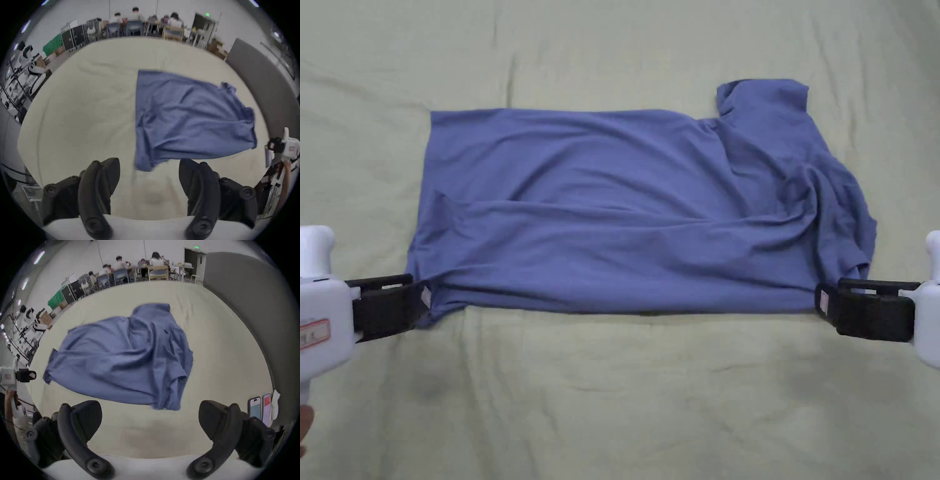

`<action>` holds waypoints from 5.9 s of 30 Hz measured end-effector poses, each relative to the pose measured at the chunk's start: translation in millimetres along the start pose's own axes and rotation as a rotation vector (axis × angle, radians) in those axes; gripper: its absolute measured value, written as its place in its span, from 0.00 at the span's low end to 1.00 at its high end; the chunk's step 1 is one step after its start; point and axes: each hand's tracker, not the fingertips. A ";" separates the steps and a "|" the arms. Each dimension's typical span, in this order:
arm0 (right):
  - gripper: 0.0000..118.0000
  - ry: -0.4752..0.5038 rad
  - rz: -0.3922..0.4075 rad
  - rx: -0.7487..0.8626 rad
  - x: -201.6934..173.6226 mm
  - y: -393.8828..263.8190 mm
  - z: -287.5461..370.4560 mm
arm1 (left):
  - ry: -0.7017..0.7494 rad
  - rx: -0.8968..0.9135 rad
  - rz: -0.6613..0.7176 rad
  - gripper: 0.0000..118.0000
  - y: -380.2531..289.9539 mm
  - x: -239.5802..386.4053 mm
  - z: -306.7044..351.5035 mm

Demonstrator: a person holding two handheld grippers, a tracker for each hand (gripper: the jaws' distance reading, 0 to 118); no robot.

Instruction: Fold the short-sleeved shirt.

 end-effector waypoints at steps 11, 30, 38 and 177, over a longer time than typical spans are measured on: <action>0.02 0.123 -0.012 0.129 -55.2 -14.2 32.5 | -0.069 0.121 -0.161 0.00 -11.5 76.6 47.7; 0.02 0.206 0.092 0.068 -90.5 69.1 -61.0 | 0.109 -0.200 0.031 0.72 254.8 -12.8 -290.9; 0.02 0.258 0.078 -0.004 -100.6 56.2 -90.9 | 0.085 -0.150 -0.169 0.00 237.7 7.8 -264.5; 0.02 0.045 0.010 0.134 -15.1 18.3 -12.2 | -0.310 -0.241 -0.367 0.04 71.9 206.4 -113.2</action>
